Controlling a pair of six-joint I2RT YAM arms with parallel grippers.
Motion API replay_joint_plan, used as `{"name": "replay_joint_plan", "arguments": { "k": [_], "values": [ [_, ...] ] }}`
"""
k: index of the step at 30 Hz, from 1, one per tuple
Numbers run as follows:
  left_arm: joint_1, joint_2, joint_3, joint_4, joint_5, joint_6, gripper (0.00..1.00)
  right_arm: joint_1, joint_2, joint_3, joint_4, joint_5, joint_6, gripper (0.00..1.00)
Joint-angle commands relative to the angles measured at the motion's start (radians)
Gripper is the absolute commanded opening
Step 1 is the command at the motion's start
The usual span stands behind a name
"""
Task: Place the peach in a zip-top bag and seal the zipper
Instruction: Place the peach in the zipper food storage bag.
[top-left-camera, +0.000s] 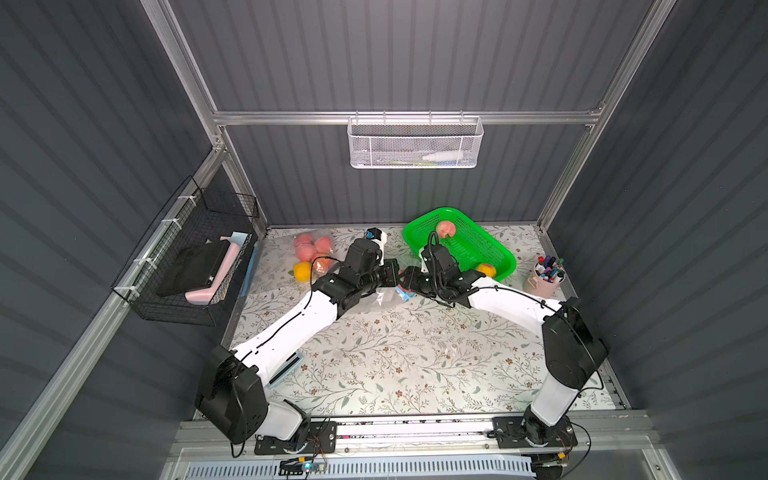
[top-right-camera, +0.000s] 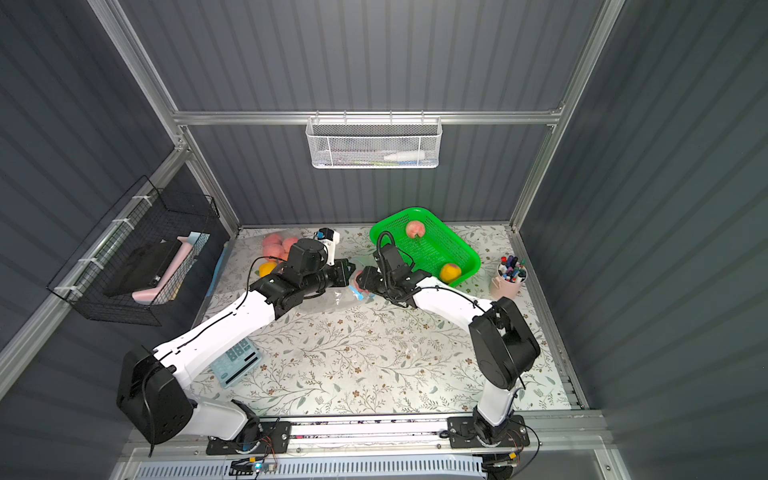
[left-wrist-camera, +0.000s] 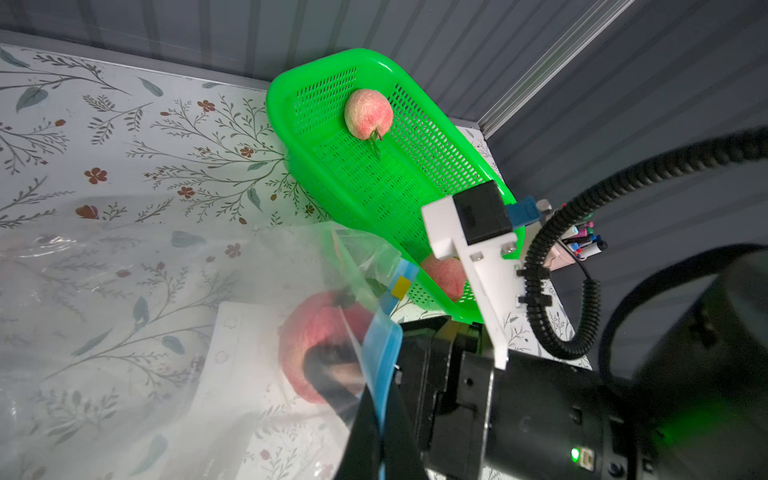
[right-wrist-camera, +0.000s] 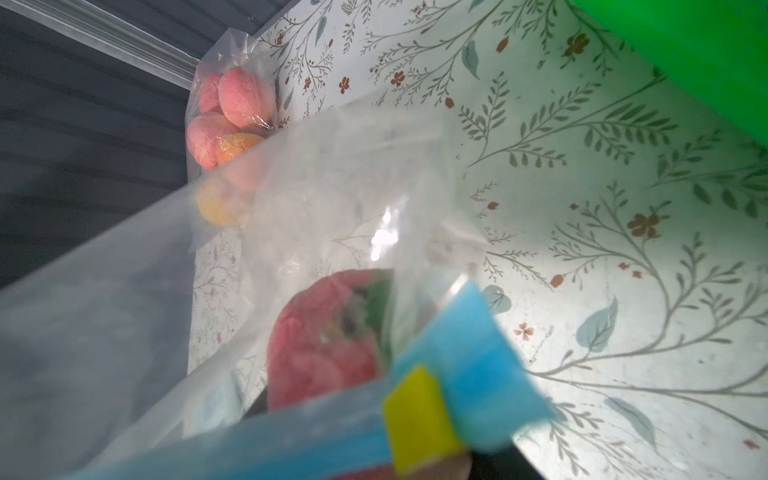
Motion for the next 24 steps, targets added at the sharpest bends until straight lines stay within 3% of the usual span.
{"name": "replay_joint_plan", "arguments": {
  "k": [1,4,9,12,18,24],
  "values": [
    [0.013,-0.024,-0.012,-0.020,-0.018,-0.018,0.00,-0.004,-0.056,0.028,-0.001,-0.028,-0.062,0.65],
    [0.017,-0.021,-0.016,-0.023,-0.007,-0.021,0.00,-0.014,-0.079,0.022,0.018,-0.062,-0.056,0.74],
    [0.020,-0.019,-0.018,-0.028,-0.002,-0.025,0.00,-0.025,-0.106,0.001,0.051,-0.106,-0.045,0.75],
    [0.022,-0.016,-0.018,-0.028,0.011,-0.027,0.00,-0.035,-0.112,-0.016,0.084,-0.155,-0.025,0.69],
    [0.023,-0.014,-0.012,-0.019,0.043,-0.031,0.00,-0.035,-0.070,-0.013,0.120,-0.213,-0.017,0.42],
    [0.023,-0.019,-0.011,-0.020,0.042,-0.026,0.00,-0.038,-0.042,0.003,0.112,-0.201,-0.030,0.35]
  ]
}}
